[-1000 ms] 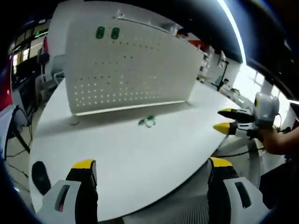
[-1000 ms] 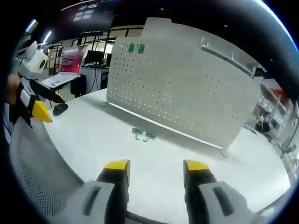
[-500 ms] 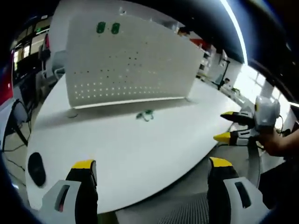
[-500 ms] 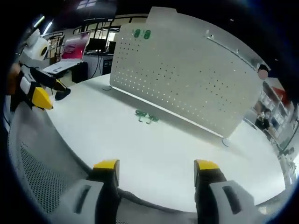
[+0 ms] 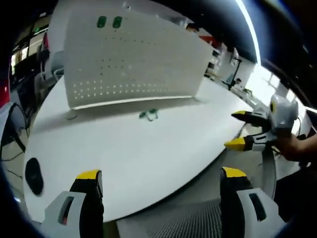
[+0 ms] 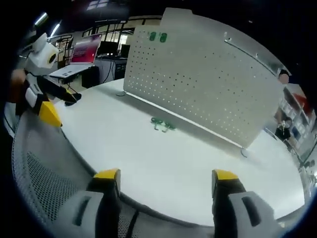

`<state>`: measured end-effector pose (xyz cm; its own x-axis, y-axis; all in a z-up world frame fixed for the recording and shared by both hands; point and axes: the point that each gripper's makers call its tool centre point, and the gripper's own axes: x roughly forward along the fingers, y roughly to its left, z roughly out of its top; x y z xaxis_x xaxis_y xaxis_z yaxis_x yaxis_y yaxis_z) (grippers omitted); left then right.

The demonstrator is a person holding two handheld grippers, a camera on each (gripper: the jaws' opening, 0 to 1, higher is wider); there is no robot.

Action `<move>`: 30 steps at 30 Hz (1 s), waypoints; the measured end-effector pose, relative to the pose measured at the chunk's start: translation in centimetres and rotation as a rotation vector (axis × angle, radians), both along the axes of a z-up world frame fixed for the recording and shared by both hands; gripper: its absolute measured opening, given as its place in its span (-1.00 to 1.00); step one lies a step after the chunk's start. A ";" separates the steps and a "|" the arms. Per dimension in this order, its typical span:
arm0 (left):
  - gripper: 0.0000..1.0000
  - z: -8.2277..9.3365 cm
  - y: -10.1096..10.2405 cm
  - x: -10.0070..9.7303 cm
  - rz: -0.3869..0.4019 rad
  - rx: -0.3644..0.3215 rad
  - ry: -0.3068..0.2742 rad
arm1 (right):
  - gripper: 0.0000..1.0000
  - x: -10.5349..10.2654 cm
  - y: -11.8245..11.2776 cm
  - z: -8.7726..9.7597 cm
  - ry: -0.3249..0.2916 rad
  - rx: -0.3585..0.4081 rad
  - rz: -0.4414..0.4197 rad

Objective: Insert the hook assembly into the mounting plate slot until the hook locks in place.

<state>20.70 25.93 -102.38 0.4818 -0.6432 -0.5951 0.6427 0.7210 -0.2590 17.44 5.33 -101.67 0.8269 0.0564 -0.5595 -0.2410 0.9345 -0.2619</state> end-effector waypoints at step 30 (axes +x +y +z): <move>1.00 -3.1 -5.5 11.8 -0.178 0.113 -0.008 | 0.59 4.1 -4.1 -0.6 -0.068 0.063 -0.180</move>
